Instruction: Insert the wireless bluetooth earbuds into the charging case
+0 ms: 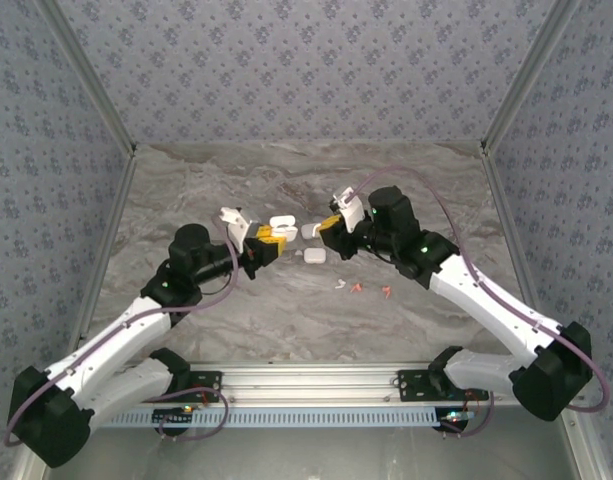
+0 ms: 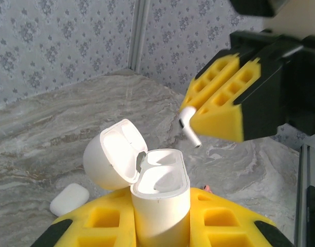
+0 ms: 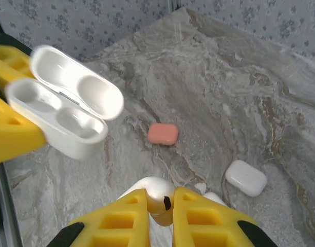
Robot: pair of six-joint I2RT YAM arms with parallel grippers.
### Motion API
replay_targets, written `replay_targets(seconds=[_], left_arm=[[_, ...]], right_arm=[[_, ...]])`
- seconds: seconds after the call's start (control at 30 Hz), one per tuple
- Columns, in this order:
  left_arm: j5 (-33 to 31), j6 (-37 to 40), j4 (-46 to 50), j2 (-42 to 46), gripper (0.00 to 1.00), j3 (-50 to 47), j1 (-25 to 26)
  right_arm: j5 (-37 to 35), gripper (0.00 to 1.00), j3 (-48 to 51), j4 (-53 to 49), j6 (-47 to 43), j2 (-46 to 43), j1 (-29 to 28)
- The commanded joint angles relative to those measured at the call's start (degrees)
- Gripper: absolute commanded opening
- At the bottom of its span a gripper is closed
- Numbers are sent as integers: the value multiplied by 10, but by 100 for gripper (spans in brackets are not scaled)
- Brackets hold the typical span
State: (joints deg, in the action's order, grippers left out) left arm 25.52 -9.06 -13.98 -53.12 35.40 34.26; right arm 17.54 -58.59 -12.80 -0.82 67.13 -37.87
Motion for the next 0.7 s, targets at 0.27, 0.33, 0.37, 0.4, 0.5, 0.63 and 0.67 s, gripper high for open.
replay_targets(seconds=[0.27,0.33,0.37,0.4,0.5,0.63,0.67], left_arm=[[42,-18,-46,-43,0,28,6],[43,-17,-47,-46,0,30,8],[44,-16,-47,-48,0,30,10],[44,-16,-47,-49,0,32,10],[45,-16,-49,-50,0,33,13],[45,-15,-49,-51,0,34,14],[45,-15,-49,-50,0,34,14]], right_arm=[[-19,16,-43,60,-27,-8,-33],[-19,16,-47,66,-30,-3,-37],[-19,16,-50,67,-32,1,-40],[-19,16,-52,69,-33,4,-42],[-19,16,-58,70,-35,16,-48],[-19,16,-63,70,-37,30,-57],[-19,16,-64,71,-38,33,-59]])
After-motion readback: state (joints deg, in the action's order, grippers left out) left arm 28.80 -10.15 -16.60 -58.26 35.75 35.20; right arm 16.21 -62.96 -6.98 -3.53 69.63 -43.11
